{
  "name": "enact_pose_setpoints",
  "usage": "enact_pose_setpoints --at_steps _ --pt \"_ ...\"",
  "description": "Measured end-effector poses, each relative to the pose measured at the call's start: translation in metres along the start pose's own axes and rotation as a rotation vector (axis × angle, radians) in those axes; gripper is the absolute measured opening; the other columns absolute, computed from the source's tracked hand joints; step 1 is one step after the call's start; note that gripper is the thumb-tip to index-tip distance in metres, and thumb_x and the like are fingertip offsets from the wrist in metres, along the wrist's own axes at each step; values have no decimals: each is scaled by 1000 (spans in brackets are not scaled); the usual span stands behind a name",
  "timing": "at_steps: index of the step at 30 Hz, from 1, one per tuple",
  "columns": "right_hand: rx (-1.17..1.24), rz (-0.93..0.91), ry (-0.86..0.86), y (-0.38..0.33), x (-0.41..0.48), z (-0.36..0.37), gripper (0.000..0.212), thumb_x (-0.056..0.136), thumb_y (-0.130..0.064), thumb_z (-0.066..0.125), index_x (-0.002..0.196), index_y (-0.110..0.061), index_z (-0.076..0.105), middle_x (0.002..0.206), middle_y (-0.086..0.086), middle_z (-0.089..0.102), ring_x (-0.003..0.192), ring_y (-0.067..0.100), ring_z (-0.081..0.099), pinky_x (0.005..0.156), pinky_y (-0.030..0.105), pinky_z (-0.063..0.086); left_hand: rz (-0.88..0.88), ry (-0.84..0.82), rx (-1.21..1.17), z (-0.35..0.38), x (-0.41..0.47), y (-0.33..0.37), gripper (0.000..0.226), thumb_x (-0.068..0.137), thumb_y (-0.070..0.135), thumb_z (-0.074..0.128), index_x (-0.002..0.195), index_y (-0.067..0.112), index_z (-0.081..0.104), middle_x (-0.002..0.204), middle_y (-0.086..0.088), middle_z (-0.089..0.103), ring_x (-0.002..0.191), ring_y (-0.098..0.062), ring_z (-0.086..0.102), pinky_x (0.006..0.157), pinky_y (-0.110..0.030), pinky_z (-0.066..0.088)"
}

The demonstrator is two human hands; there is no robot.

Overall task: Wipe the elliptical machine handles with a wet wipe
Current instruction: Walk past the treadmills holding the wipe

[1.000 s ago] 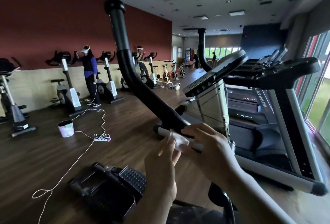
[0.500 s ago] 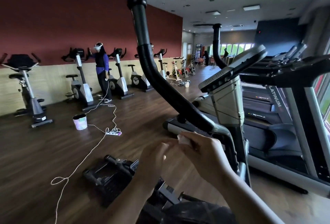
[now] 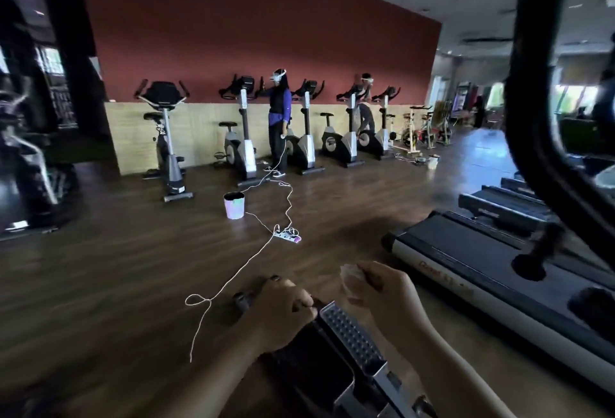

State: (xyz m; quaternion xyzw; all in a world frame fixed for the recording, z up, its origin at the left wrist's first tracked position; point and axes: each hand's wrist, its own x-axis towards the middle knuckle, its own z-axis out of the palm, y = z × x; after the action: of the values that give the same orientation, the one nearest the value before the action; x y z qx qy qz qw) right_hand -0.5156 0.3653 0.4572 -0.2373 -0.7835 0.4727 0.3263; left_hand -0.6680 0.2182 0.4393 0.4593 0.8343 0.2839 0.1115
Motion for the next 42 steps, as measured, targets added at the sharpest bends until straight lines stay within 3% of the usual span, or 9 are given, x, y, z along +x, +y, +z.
enact_pose_setpoints --at_steps 5,9,14,18,20,26,31,37,42 --pt "100 58 -106 -4 65 95 40 87 -39 71 83 0 63 69 0 56 68 13 51 69 42 53 -97 3 -10 -36 42 -108 20 72 67 54 83 56 68 99 16 62 102 -7 63 95 -34 52" --pt "219 125 -187 -5 112 153 37 97 -18 70 61 -19 63 63 -8 55 64 8 50 68 29 53 -126 39 -71 -55 84 -178 23 66 68 50 71 50 63 94 13 61 94 -5 62 91 -37 52" --pt "241 132 -235 21 190 206 32 98 -10 68 67 -17 66 65 -5 57 65 9 53 69 28 55 -153 30 -96 -76 150 -231 10 68 59 55 66 52 62 86 11 56 89 -10 63 83 -32 51" --pt "225 147 -213 51 271 247 20 95 -16 74 76 -11 75 63 -6 63 61 6 57 60 21 53 -175 59 -11 -90 221 -270 26 77 56 57 88 37 71 100 13 59 99 -10 61 89 -33 52" --pt "249 166 -212 66 315 270 14 94 -16 75 84 -6 77 69 -1 66 67 9 62 67 25 60 -211 55 27 -100 258 -289 34 77 59 55 94 34 71 104 11 60 100 -10 61 89 -33 52" --pt "282 175 -306 86 438 343 22 95 2 66 87 -15 76 74 -2 70 70 10 65 63 24 57 -271 109 18 -135 360 -353 20 87 48 68 98 32 72 106 13 63 101 -8 62 81 -22 44" --pt "100 33 -328 90 531 411 38 98 -10 60 62 -18 54 60 -6 53 59 10 47 57 21 42 -218 92 63 -172 440 -419 27 89 47 65 103 27 75 105 9 66 102 -10 64 82 -20 46" --pt "121 91 -275 119 657 514 24 83 -31 63 75 -9 67 65 0 64 64 13 60 67 44 60 -178 47 102 -223 561 -529 27 89 47 65 106 28 74 106 11 63 106 -11 63 89 -24 48" --pt "76 117 -206 131 757 574 31 87 -40 60 70 -14 66 62 -2 66 60 12 58 63 34 48 -128 -17 149 -256 672 -589 30 92 47 64 113 28 73 111 9 65 110 -12 63 83 -18 40"
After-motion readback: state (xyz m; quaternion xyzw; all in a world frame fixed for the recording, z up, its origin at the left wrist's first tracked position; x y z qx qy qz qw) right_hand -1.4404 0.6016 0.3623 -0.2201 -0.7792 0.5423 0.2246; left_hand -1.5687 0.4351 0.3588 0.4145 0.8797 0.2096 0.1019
